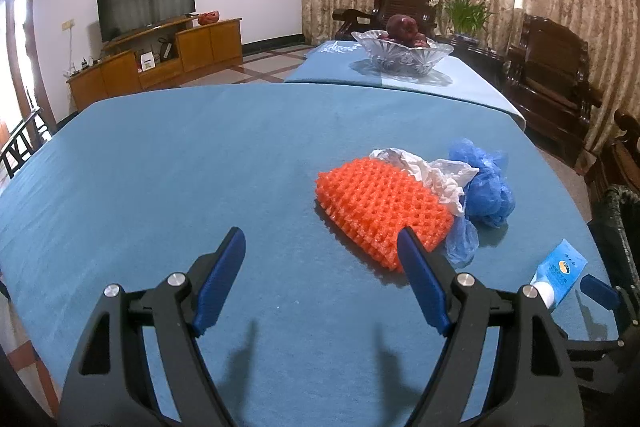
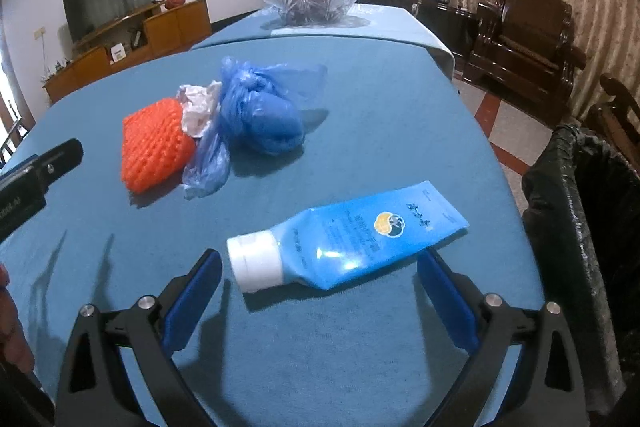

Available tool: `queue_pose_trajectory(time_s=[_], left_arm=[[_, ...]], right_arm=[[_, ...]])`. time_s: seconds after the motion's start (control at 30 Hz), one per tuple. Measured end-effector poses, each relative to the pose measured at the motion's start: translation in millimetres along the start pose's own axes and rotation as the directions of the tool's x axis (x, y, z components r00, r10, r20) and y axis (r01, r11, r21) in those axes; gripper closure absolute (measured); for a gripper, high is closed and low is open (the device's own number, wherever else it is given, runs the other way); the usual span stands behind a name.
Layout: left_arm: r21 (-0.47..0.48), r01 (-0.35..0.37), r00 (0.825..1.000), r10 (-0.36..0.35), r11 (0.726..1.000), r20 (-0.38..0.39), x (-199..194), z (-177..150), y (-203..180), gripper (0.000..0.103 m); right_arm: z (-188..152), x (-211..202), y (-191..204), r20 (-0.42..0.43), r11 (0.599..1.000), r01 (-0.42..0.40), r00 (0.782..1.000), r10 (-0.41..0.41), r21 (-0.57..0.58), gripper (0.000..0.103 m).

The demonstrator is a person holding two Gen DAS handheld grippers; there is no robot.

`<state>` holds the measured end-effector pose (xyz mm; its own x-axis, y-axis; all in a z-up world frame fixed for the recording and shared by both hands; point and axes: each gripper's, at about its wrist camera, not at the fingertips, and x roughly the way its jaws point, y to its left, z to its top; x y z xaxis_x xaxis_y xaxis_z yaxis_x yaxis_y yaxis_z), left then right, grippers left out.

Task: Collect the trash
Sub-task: 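Move both tools back to the table toward the orange net and lotion tube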

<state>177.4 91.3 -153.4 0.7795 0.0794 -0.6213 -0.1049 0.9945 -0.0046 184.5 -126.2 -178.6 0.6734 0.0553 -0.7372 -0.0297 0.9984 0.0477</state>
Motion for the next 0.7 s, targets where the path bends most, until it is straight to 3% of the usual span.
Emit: queue_pose_trajectory(time_s=[0.17,0.43,0.57,0.7], left_arm=[[0.004,-0.007,1.0,0.007,1.0,-0.008,1,-3,4,0.027],[0.001,-0.016,1.0,0.016,1.0,-0.011,5,-1,7,0.027],[-0.007,-0.013,1.0,0.013,1.0,-0.017,8,0,8,0.027],[-0.007,-0.013,1.0,0.013,1.0,-0.017,8,0,7,0.027]], right_arm=[[10,10,-2,-0.04,0.999,-0.037,0.999,0.038,0.014,0.008],[44,20,-2,0.01,0.999,-0.019,1.0,0.019,-0.036,0.009],[39,8,-1,0.009,0.999,-0.036,0.999,0.036,0.0,0.009],[21,0,8,-0.006,1.0,0.011,1.0,-0.011,-0.01,0.009]])
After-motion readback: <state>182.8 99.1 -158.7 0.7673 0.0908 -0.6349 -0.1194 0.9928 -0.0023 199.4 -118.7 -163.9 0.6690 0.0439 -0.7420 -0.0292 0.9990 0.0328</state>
